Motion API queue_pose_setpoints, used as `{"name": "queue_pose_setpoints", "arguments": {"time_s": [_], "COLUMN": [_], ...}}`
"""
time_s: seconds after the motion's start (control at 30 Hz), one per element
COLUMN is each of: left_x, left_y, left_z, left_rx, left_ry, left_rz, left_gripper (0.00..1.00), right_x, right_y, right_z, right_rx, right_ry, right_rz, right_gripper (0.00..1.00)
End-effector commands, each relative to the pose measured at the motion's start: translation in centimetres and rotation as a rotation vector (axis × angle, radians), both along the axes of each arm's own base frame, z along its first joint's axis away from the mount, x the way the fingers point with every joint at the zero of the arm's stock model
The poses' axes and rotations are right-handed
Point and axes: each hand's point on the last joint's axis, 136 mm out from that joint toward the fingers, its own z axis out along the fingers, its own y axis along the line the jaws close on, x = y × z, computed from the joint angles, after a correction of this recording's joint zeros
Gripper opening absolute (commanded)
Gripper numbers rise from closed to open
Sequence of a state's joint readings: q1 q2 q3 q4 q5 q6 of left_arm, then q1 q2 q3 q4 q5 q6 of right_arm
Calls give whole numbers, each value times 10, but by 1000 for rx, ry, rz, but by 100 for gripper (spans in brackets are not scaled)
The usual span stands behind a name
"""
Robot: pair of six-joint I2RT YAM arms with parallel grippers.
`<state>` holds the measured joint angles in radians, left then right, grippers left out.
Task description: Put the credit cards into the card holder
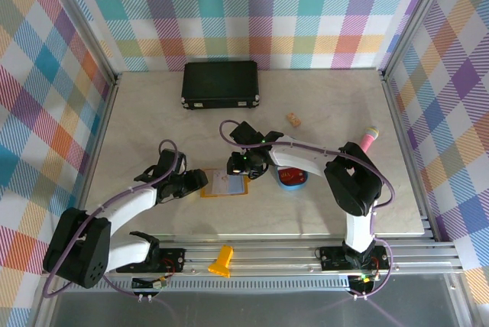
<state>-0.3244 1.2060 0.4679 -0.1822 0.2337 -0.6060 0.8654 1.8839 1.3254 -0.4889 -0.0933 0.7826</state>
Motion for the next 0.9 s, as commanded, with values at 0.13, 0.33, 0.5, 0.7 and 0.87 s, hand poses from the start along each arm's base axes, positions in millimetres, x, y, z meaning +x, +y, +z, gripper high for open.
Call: {"name": "queue_pose_setpoints", "arguments": {"time_s": [0.13,0.33,0.5,0.7,0.87], "left_x": [5,4,5,6,10], "left_y": [3,11,4,-2,-14], "left_z": [3,2,1,0,1], "left_rx": [-26,-42,-102,-135,-202], "left_ry": [-6,-10,-26,-40,-52], "left_rz": [-25,-12,-17,-37,-68], "left_gripper": [62,65,69,67,54], "right_x": [6,6,7,9,9], "right_y": [3,7,7,3,11], "right_z": [-1,-3,-8,-14,-16], "right_rx": [-24,-19,-41,-85,-69], "right_ry": [10,24,37,35,31], "right_rz": [-22,-7,-6,-4,52], "right_gripper": [43,43,42,42,40]}}
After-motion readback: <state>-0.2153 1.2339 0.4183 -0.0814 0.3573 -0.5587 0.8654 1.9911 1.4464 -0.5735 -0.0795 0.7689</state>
